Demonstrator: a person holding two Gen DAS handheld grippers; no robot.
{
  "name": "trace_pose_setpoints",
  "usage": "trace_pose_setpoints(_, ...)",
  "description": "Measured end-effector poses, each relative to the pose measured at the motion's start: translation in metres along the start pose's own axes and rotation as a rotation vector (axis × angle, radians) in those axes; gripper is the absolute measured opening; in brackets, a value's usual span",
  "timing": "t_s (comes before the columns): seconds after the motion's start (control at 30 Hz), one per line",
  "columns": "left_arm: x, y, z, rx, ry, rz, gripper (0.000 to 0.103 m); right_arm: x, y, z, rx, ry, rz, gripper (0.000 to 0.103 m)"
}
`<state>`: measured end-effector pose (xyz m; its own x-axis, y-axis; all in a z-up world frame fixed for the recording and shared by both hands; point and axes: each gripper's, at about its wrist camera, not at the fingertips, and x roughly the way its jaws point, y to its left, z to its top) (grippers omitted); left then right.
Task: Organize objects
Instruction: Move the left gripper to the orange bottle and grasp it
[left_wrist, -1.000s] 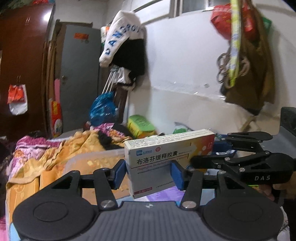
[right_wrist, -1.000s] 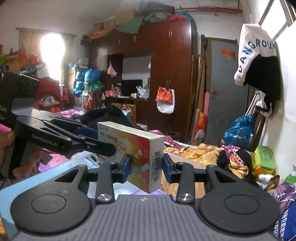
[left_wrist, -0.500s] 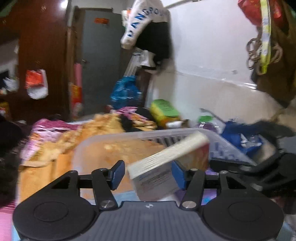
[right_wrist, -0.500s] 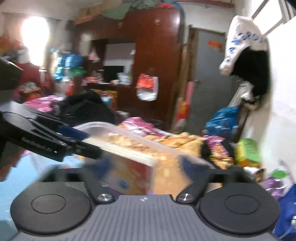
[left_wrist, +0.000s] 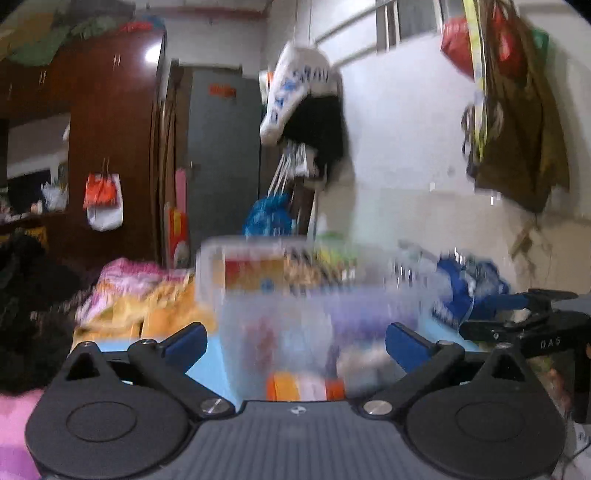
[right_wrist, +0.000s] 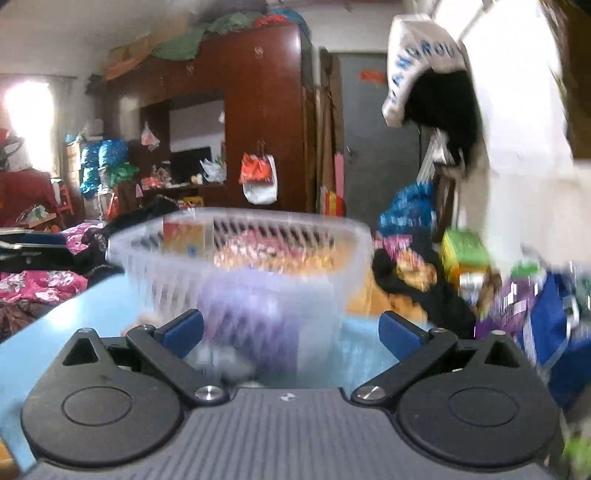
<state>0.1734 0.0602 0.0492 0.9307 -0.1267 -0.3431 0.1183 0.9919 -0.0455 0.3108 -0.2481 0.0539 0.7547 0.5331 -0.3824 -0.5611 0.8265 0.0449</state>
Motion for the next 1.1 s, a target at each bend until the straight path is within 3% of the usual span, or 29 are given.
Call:
trace_pose_setpoints(0.17,0.004,0.003,-0.023,-0.021,0.039,-0.018,0.103,0.010,-0.001,-0.019,0.055,0.057,0.032,0.103)
trace_pose_setpoints(0.57,0.012,0.000,-0.045,-0.027,0.067,0.006,0.103,0.011,0.012,-0.040,0.071,0.072,0.046,0.103)
trace_pose_setpoints(0.77,0.033,0.017,-0.042,-0.079,0.141,0.069,0.098,0.018,0.017,-0.040,0.072,0.096,0.047,0.103)
trace_pose_setpoints(0.9,0.053,0.020,-0.039,-0.081,0.195,0.071,0.098,0.022,0.020,-0.040,0.065,0.103,0.045,0.103)
trace_pose_setpoints(1.1,0.068,0.014,-0.037,-0.074,0.216,0.053,0.096,0.028,0.024,-0.042,0.050,0.124,0.059,0.097)
